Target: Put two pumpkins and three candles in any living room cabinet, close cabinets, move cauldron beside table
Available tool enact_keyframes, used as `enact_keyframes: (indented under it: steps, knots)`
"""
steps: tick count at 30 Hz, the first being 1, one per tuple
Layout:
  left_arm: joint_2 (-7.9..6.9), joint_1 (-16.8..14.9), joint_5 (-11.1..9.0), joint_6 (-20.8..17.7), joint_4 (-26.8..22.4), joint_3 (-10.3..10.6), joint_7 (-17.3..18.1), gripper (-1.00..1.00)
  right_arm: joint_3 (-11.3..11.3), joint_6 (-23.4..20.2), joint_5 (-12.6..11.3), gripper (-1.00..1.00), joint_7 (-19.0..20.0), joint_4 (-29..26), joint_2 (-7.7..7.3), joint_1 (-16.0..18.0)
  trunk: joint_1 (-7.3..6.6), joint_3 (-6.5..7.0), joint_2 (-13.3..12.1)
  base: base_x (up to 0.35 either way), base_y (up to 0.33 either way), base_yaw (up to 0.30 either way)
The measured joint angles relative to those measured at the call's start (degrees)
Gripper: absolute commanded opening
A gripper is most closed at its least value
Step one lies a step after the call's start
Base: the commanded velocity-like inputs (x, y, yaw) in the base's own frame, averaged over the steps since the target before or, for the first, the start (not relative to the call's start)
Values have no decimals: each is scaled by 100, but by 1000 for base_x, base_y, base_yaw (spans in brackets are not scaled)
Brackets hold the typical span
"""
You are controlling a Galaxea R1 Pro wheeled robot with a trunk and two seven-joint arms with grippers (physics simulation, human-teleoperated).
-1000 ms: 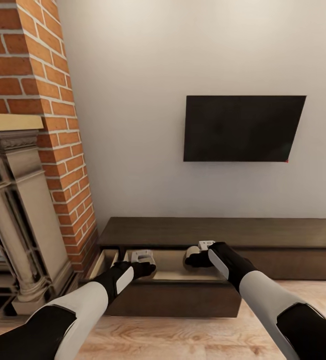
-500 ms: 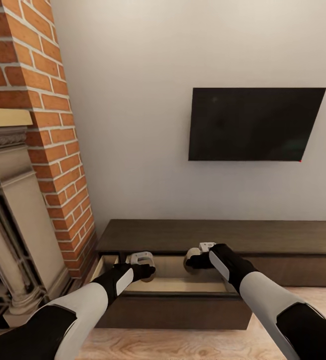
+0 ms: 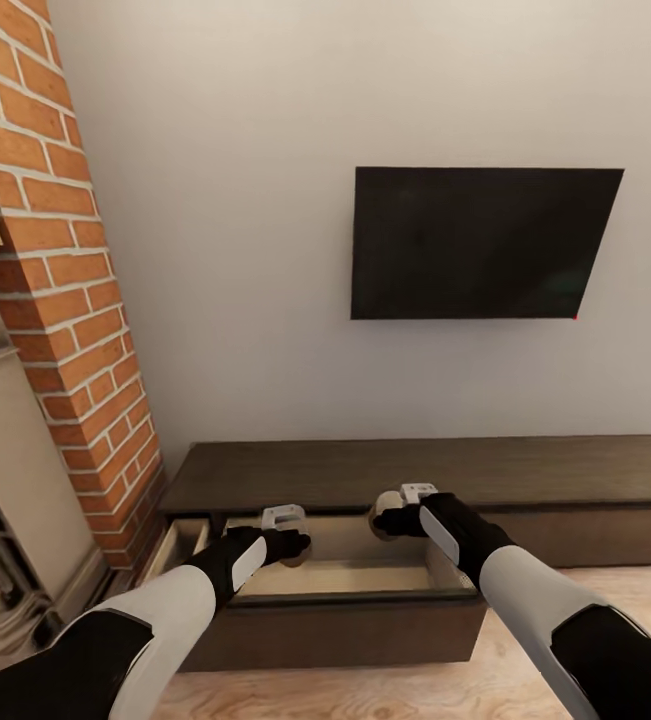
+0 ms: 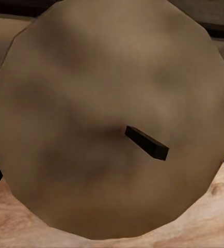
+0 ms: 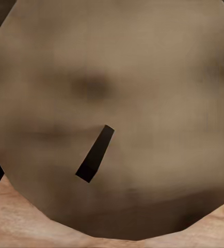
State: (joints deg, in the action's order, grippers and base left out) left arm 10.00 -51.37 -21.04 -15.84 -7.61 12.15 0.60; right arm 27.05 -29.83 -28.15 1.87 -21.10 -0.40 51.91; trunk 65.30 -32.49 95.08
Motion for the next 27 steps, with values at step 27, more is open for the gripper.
enact_keyframes:
  steps: [27]
  knots:
    - [0, -1, -1, 44, 1, 4, -53, -100, -36, -75, -11, -100, -4, 351, 6, 0, 3, -226, 0, 81, -12, -6]
